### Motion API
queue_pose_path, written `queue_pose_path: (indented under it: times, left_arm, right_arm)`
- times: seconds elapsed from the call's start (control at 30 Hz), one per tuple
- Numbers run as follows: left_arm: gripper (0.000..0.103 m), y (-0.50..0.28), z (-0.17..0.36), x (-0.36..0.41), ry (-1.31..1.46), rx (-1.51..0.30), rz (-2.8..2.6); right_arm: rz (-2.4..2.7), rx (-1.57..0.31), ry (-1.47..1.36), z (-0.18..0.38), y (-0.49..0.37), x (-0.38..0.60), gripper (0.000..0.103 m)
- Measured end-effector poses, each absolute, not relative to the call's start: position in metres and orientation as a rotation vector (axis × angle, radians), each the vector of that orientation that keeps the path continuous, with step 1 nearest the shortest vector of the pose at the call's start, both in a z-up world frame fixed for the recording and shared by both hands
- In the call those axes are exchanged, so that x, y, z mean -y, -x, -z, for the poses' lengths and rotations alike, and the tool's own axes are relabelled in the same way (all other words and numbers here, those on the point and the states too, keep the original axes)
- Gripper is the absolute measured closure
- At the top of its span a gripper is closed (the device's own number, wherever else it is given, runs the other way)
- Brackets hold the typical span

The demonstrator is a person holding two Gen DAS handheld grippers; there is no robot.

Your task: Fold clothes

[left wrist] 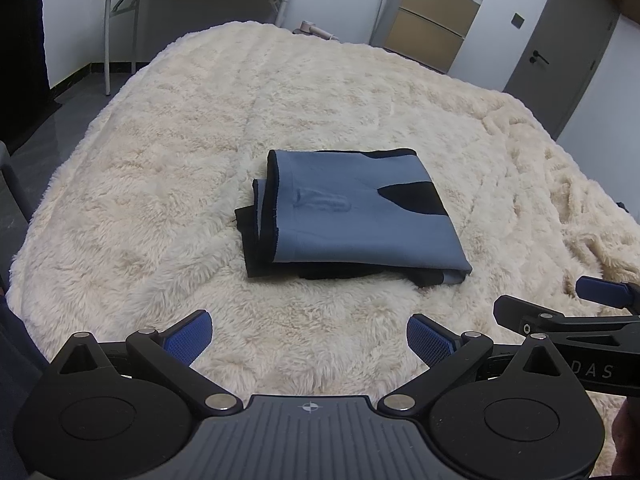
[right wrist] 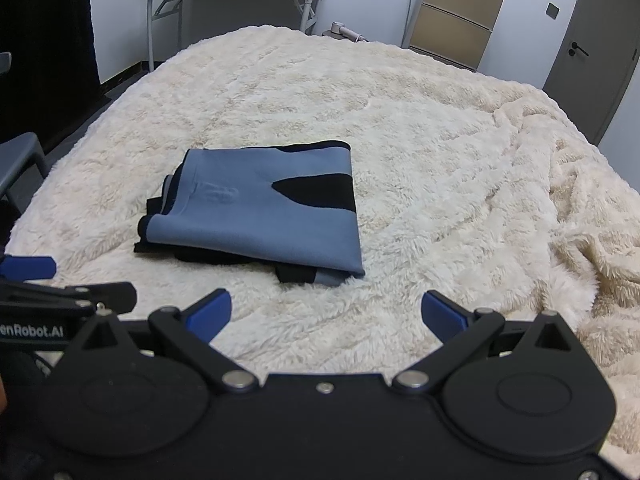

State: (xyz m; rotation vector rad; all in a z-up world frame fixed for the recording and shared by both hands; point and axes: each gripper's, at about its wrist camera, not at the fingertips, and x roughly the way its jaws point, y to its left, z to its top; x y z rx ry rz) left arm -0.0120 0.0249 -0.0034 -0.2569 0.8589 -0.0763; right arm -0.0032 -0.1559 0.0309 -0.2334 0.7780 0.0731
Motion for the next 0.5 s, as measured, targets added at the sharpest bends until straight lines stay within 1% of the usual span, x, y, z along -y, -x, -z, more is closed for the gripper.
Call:
queue_pose_path:
  times: [0.5]
  left_arm:
    - [0.0, 0.0129, 0.0033, -0.027, 0.264, -0.859, 0.069]
  right_arm:
    - [-0.074, -0.779, 0.231, -0.0309, 0.0026, 0.1551, 0.0]
